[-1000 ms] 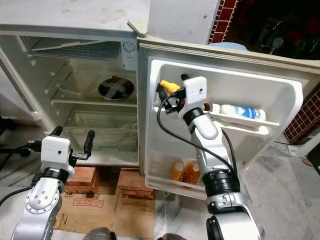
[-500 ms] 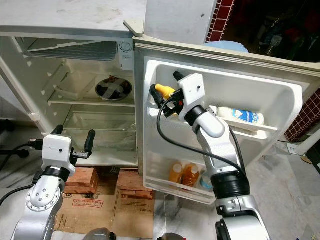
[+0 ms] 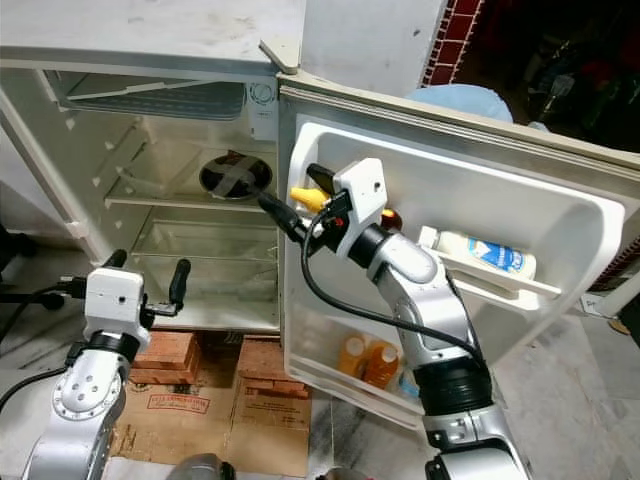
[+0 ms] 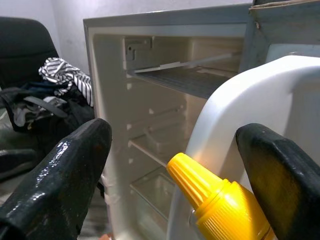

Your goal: Restocking fridge

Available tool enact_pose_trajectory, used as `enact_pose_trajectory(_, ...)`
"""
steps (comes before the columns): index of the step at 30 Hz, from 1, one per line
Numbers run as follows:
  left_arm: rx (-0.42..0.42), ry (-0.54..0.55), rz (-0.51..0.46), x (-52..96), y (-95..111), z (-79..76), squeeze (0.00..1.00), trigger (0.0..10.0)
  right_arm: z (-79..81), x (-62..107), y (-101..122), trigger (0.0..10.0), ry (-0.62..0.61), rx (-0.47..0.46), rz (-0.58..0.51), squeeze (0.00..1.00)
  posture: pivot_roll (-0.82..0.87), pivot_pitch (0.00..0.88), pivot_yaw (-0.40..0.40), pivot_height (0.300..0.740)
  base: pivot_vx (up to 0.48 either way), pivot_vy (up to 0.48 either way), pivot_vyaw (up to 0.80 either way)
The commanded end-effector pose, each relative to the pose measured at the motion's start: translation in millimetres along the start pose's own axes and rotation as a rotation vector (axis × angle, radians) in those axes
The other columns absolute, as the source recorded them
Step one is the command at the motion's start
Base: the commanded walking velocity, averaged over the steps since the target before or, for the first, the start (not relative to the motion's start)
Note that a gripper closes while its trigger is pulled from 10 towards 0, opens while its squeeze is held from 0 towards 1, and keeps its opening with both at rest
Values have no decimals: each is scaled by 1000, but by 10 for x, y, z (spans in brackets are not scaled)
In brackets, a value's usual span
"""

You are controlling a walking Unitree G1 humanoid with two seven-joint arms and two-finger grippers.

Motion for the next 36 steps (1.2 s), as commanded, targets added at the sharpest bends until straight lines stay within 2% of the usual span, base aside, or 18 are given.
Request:
enact_pose_trajectory(1,-8,1,2,-22,6,0,0,10000,-16,-47,126,10000,-24,21,-49,200,75,0,-51,740,0,0,0)
enact_pose_trajectory(2,-8,1,2,-22,6,0,0,10000,-16,-47,126,10000,-24,21,-49,200,75,0,-51,740,0,0,0)
enact_pose_trajectory(4,-10,3,1,-22,6,1,0,10000,-94,-44,160,10000,-99,67,-61,161,76,0,-52,740,0,0,0)
enact_pose_trajectory(7,-10,6,-1,-21,9,7,0,10000,-183,-28,235,10000,-172,68,-89,157,73,0,-51,740,0,0,0)
enact_pose_trajectory(11,-10,8,-1,-21,9,11,0,10000,-205,-13,282,10000,-187,48,-98,157,72,0,-50,740,0,0,0)
enact_pose_trajectory(12,-13,10,-2,-20,9,17,0,10000,-185,46,332,10000,-174,82,-84,114,70,0,-51,740,0,0,0)
enact_pose_trajectory(13,-14,10,-2,-20,8,19,0,10000,-169,72,333,10000,-164,118,-70,114,70,0,-51,740,0,0,0)
enact_pose_trajectory(14,-15,12,-2,-20,8,23,0,10000,-153,126,302,10000,-160,210,-36,106,70,0,-51,740,0,0,0)
enact_pose_trajectory(15,-15,14,-2,-20,7,25,0,10000,-155,162,277,10000,-171,211,-29,0,69,0,-51,740,0,0,0)
enact_pose_trajectory(18,-16,17,-3,-20,6,28,0,10000,-176,246,213,10000,-217,215,-9,0,69,0,-51,740,0,0,0)
enact_pose_trajectory(19,-16,17,-2,-22,4,30,0,10000,-192,342,102,10000,-254,267,41,0,66,0,-55,740,0,0,0)
enact_pose_trajectory(23,-15,17,-1,-24,0,33,0,10000,-195,429,-6,10000,-281,287,88,0,63,0,-53,740,0,0,0)
enact_pose_trajectory(24,-15,14,0,-30,-2,31,0,10000,-227,475,-64,10000,-348,290,120,0,60,0,-50,740,0,0,0)
enact_pose_trajectory(27,-15,12,0,-33,-3,29,0,10000,-245,479,-82,10000,-382,293,131,0,60,0,-50,740,0,0,0)
enact_pose_trajectory(28,-16,9,0,-39,-4,27,0,10000,-263,463,-82,10000,-438,303,133,0,61,0,-48,740,0,0,0)
enact_pose_trajectory(32,-17,11,-1,-45,-4,30,0,10000,-275,436,-67,10000,-492,286,111,0,65,0,-49,740,0,0,0)
enact_pose_trajectory(36,-18,17,2,-47,-8,36,0,10000,-258,421,-100,10000,-523,310,120,0,64,0,-50,740,0,0,0)
Point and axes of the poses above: a point about 5 cm out from each wrist's last joint towards the gripper, its own x axis pointing back from the gripper into the wrist, its own y axis along the axis of the wrist's last joint, z = x × y, the point moved 1 cm from there along -x, pointing out of the wrist towards the gripper, and after that the axes turned 5 degrees about x, right-handed, at the moved point
